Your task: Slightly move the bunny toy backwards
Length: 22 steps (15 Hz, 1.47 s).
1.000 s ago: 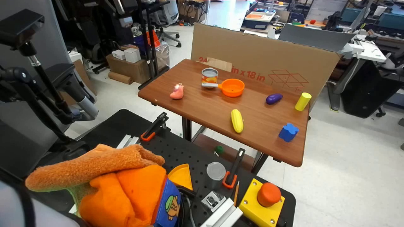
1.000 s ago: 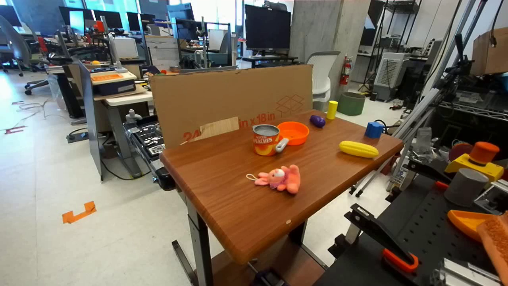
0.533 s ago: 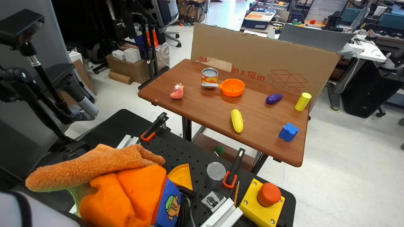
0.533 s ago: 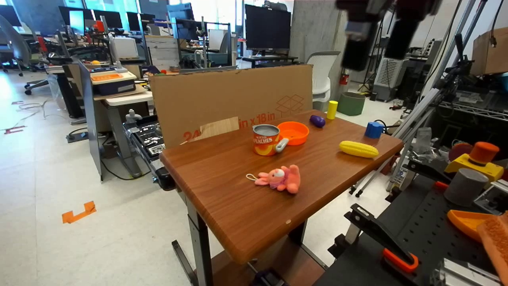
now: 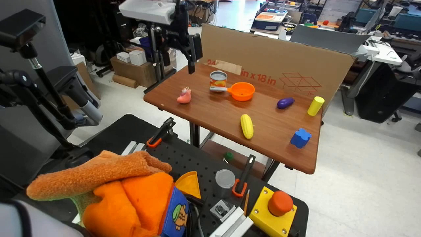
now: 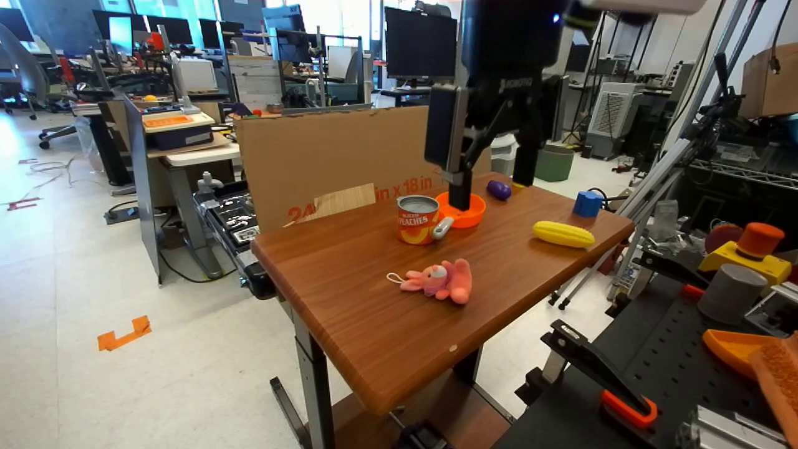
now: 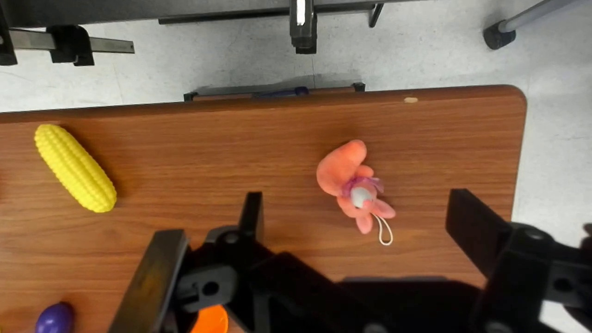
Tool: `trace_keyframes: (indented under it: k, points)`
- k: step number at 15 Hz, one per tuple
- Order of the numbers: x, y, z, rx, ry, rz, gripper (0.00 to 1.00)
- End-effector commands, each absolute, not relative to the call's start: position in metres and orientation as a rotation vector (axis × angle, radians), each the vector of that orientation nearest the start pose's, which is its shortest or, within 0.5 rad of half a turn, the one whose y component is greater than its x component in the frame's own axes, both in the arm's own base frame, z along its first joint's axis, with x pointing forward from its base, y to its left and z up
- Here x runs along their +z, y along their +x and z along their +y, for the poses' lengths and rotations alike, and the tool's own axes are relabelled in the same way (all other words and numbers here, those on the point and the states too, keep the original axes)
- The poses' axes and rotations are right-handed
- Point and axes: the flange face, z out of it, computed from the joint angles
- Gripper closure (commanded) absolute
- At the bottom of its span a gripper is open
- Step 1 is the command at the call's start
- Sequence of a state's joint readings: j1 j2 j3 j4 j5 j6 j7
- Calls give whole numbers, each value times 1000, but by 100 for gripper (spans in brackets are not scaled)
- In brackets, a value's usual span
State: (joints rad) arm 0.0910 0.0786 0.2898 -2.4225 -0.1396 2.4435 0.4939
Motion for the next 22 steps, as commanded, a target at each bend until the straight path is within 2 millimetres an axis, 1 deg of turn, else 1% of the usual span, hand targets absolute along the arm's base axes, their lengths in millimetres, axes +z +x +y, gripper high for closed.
trace_keyframes:
  k: [1,3,7,10,14,15,16,17,18,22]
  points:
    - [239,484,179,39,-3229,58,0]
    - [221,496,177,70,-3235,84,0]
    - [189,511,185,140,-3238,99,0]
    - [166,516,195,183,-3250,90,0]
    - [144,518,208,212,-3263,66,0]
    - [141,519,210,216,-3265,61,25]
    - [139,519,212,219,-3269,60,28]
    - [137,519,213,217,-3270,59,35]
    - [137,519,214,217,-3269,62,44]
    - [152,519,222,221,-3240,88,73]
